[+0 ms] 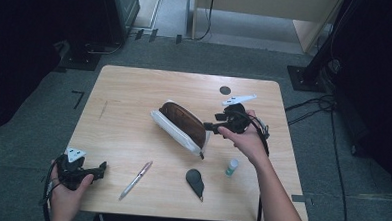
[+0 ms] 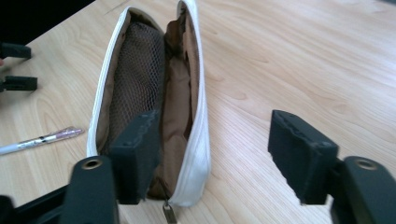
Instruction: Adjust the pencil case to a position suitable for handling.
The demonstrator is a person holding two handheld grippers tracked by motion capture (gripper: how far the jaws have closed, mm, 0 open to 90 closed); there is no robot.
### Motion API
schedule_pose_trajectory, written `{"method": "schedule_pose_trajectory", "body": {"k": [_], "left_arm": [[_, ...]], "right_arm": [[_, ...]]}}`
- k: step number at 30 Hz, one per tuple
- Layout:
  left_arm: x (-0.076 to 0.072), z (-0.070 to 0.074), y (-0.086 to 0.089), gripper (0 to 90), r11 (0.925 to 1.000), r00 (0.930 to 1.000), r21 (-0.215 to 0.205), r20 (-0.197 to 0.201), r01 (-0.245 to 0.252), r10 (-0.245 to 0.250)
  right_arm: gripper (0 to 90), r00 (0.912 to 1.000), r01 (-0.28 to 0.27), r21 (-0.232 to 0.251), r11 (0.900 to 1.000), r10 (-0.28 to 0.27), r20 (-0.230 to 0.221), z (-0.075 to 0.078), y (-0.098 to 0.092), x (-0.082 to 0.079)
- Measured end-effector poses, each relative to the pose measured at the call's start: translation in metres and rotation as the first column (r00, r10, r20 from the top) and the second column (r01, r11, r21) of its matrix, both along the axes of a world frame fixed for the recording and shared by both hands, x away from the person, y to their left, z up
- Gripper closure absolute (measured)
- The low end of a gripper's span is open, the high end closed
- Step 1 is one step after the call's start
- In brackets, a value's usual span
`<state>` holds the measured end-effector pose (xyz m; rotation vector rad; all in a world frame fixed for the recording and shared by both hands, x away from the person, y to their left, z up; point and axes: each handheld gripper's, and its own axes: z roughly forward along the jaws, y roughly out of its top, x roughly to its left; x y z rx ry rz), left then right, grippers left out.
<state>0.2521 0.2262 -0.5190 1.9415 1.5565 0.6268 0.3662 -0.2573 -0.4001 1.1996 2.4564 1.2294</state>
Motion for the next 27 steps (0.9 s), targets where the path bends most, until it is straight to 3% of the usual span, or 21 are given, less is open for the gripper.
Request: {"method": "schedule_pose_trajectory", "body": {"k": [5, 16, 27], "left_arm": [[0.000, 0.000, 0.000, 0.0, 1.0000, 1.0000, 0.000, 0.000, 0.000, 0.000], [0.000, 0.000, 0.000, 0.0, 1.0000, 1.0000, -0.001, 0.000, -0.001, 0.001], [0.000, 0.000, 0.000, 0.0, 1.0000, 1.0000, -0.001, 0.000, -0.001, 0.001]], "right_arm": [[27.3, 0.9973, 0.058, 0.046, 0.997, -0.060, 0.043, 0.003, -0.016, -0.021], [29.9, 0.9834, 0.126, 0.084, 0.989, -0.135, 0.121, 0.006, -0.048, -0.070], [31.8, 0.9687, 0.196, 0.141, 0.971, -0.214, 0.126, -0.010, -0.078, -0.106]]}}
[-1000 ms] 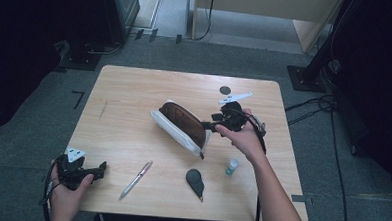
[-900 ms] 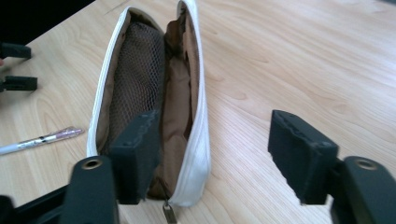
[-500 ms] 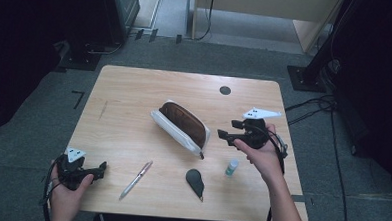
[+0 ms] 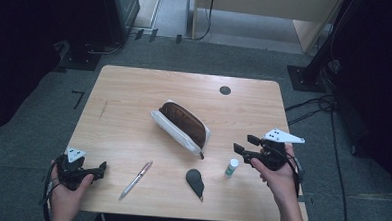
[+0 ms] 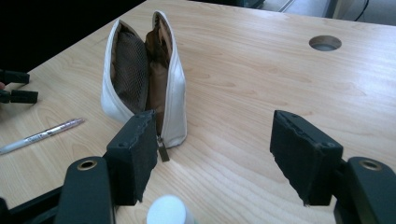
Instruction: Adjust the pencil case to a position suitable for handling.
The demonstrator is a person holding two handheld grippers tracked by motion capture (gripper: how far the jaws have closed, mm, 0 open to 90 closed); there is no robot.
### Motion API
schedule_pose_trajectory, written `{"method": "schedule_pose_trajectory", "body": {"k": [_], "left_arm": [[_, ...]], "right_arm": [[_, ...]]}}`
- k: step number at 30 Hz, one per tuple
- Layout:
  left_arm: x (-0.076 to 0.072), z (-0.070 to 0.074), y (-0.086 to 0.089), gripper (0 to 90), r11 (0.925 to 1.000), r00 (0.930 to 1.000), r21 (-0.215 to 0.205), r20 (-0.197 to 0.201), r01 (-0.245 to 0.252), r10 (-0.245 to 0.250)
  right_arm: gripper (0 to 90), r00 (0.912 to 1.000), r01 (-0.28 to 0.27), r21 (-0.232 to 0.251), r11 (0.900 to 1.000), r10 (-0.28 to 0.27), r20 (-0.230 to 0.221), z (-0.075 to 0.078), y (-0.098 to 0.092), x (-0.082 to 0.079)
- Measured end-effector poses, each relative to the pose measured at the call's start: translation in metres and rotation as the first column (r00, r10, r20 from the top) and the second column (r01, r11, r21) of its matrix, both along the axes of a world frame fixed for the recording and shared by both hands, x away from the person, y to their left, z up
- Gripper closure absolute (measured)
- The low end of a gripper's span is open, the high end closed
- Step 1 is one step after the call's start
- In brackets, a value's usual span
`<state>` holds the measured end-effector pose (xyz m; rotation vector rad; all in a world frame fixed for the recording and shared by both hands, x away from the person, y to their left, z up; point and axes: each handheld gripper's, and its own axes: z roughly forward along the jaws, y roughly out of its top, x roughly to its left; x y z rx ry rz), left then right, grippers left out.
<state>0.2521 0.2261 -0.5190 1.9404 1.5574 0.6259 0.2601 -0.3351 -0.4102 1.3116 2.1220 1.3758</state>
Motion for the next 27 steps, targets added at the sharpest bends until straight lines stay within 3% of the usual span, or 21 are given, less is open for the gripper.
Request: {"method": "schedule_pose_trajectory", "body": {"k": [9, 13, 16, 21, 27], "left_arm": [[0.000, 0.000, 0.000, 0.0, 1.0000, 1.0000, 0.000, 0.000, 0.000, 0.000], [0.000, 0.000, 0.000, 0.0, 1.0000, 1.0000, 0.000, 0.000, 0.001, -0.001], [0.002, 0.000, 0.000, 0.0, 1.0000, 1.0000, 0.001, 0.002, -0.002, 0.002], [0.005, 0.000, -0.001, 0.0, 0.9999, 0.9999, 0.000, 0.002, -0.011, 0.011], [0.006, 0.000, 0.000, 0.0, 0.9999, 0.9999, -0.001, 0.002, -0.014, 0.014]], "right_arm": [[31.7, 0.9996, 0.026, 0.017, 1.000, -0.026, 0.011, -0.011, -0.006, -0.019], [31.8, 0.9995, 0.031, 0.049, 0.998, -0.031, -0.001, -0.022, -0.008, -0.026], [31.8, 0.9995, 0.032, 0.071, 0.997, -0.032, -0.002, -0.029, -0.008, -0.030], [31.5, 0.9992, 0.039, 0.057, 0.998, -0.038, -0.013, -0.040, -0.005, -0.035], [31.6, 0.9985, 0.054, 0.094, 0.994, -0.054, -0.002, -0.049, -0.003, -0.042]]}}
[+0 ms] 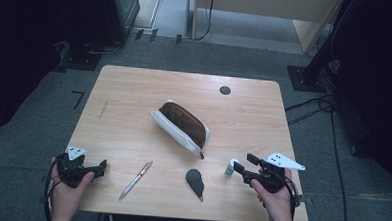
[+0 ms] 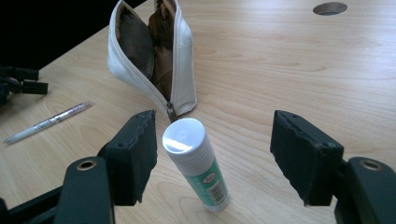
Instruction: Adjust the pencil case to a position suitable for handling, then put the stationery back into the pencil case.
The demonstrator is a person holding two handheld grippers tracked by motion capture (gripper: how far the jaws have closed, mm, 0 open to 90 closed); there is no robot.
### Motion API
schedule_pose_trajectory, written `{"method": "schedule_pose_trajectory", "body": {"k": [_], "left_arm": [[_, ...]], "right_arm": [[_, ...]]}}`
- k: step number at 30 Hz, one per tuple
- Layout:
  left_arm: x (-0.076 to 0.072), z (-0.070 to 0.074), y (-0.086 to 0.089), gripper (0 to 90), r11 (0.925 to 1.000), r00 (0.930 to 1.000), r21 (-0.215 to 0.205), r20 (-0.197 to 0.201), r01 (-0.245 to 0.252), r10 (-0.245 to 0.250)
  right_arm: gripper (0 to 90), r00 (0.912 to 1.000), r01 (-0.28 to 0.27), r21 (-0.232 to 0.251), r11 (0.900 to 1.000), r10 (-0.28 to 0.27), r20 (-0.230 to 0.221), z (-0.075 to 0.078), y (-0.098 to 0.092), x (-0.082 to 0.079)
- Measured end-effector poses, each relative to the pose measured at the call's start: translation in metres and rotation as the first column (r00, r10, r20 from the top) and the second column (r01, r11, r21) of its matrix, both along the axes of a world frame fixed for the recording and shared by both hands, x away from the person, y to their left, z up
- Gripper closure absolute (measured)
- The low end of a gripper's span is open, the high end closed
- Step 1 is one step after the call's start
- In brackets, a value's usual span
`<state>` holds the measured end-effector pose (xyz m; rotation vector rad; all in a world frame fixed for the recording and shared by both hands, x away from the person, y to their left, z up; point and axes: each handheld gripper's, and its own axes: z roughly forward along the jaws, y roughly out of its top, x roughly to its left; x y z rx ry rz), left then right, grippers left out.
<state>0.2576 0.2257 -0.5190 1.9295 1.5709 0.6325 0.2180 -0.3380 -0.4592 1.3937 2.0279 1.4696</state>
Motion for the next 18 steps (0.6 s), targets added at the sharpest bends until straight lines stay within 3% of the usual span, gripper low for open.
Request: {"method": "schedule_pose_trajectory", "body": {"k": [8, 10, 15, 18], "left_arm": [[-0.001, 0.000, 0.000, 0.0, 1.0000, 1.0000, 0.001, 0.000, 0.000, 0.000], [-0.001, 0.000, 0.000, 0.0, 1.0000, 1.0000, 0.001, 0.000, 0.000, 0.000], [-0.001, 0.000, 0.000, 0.0, 1.0000, 1.0000, 0.001, 0.000, 0.000, 0.000], [-0.001, 0.000, 0.000, 0.0, 1.0000, 1.0000, 0.001, 0.000, 0.000, 0.000]], "right_arm": [[26.4, 0.9999, -0.014, 0.008, 1.000, 0.014, -0.007, -0.024, 0.004, -0.009], [25.5, 0.9999, -0.008, -0.002, 1.000, 0.008, -0.010, -0.028, 0.004, -0.012], [24.2, 0.9995, 0.030, 0.034, 0.999, -0.030, -0.011, -0.038, -0.002, -0.021], [24.4, 0.9992, 0.035, 0.015, 0.999, -0.034, -0.021, -0.042, -0.001, -0.023]]}}
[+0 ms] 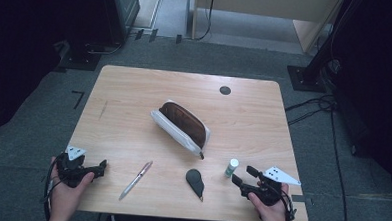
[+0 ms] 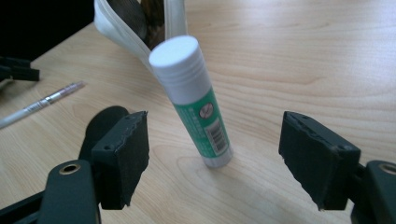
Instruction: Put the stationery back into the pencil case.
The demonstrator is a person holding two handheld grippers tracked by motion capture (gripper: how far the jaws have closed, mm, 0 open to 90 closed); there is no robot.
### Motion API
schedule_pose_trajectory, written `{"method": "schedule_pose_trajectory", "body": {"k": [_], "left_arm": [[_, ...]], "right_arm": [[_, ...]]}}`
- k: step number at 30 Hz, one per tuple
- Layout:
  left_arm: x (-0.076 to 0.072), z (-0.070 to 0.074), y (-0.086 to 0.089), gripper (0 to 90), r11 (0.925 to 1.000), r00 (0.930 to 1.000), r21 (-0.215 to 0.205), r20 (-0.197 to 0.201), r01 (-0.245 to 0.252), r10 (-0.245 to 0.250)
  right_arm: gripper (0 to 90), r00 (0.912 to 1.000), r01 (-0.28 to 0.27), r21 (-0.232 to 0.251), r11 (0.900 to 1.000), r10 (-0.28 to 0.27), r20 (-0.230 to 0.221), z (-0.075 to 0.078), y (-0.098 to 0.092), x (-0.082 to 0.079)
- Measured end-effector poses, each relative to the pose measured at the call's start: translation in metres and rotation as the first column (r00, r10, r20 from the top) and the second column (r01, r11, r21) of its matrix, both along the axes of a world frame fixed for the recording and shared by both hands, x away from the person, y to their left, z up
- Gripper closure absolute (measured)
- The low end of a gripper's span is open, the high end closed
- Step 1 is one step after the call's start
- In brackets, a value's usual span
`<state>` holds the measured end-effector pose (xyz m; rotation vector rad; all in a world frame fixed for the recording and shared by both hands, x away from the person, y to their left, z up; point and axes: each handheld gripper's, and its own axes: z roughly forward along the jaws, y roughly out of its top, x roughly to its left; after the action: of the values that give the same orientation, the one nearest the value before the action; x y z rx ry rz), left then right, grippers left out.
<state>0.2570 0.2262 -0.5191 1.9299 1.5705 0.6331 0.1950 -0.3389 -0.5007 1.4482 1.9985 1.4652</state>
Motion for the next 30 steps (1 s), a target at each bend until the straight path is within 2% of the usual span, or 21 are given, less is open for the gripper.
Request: {"method": "schedule_pose_trajectory", "body": {"k": [5, 8, 10, 12, 13, 16, 19, 24, 30], "left_arm": [[-0.001, 0.000, 0.000, 0.0, 1.0000, 1.0000, 0.000, -0.003, 0.002, -0.002], [-0.001, 0.000, 0.000, 0.0, 1.0000, 1.0000, -0.002, 0.000, -0.004, 0.004], [-0.001, 0.000, 0.000, 0.0, 1.0000, 1.0000, -0.002, 0.000, -0.004, 0.004], [-0.001, 0.000, 0.000, 0.0, 1.0000, 1.0000, -0.002, 0.000, -0.005, 0.005], [-0.001, 0.000, 0.000, 0.0, 1.0000, 1.0000, -0.002, 0.000, -0.004, 0.004], [-0.001, 0.000, 0.000, 0.0, 1.0000, 1.0000, -0.001, 0.001, -0.004, 0.004], [-0.001, 0.000, 0.000, 0.0, 1.0000, 1.0000, -0.001, 0.001, -0.003, 0.003], [-0.001, 0.000, 0.000, 0.0, 1.0000, 1.0000, -0.001, 0.001, -0.004, 0.004], [-0.001, 0.000, 0.000, 0.0, 1.0000, 1.0000, -0.001, 0.001, -0.004, 0.004]], "right_arm": [[25.2, 0.9999, -0.007, -0.027, 1.000, 0.007, 0.012, 0.003, 0.010, 0.001], [27.1, 0.9997, -0.001, -0.069, 0.998, 0.002, 0.024, 0.003, 0.016, 0.003], [28.3, 0.9993, 0.002, -0.073, 0.997, 0.001, 0.037, 0.004, 0.018, 0.005], [31.5, 0.9991, 0.004, -0.073, 0.997, -0.001, 0.043, 0.004, 0.019, 0.005], [36.4, 0.9981, -0.008, -0.084, 0.996, 0.013, 0.059, 0.006, 0.023, 0.006], [39.8, 0.9964, -0.002, -0.109, 0.994, 0.011, 0.084, 0.007, 0.028, 0.006], [43.4, 0.9960, 0.010, -0.118, 0.993, 0.001, 0.090, 0.008, 0.032, 0.006], [50.3, 0.9943, 0.024, -0.165, 0.986, -0.007, 0.107, 0.009, 0.037, 0.007], [62.7, 0.9921, 0.065, -0.163, 0.985, -0.046, 0.117, 0.009, 0.037, 0.007]]}}
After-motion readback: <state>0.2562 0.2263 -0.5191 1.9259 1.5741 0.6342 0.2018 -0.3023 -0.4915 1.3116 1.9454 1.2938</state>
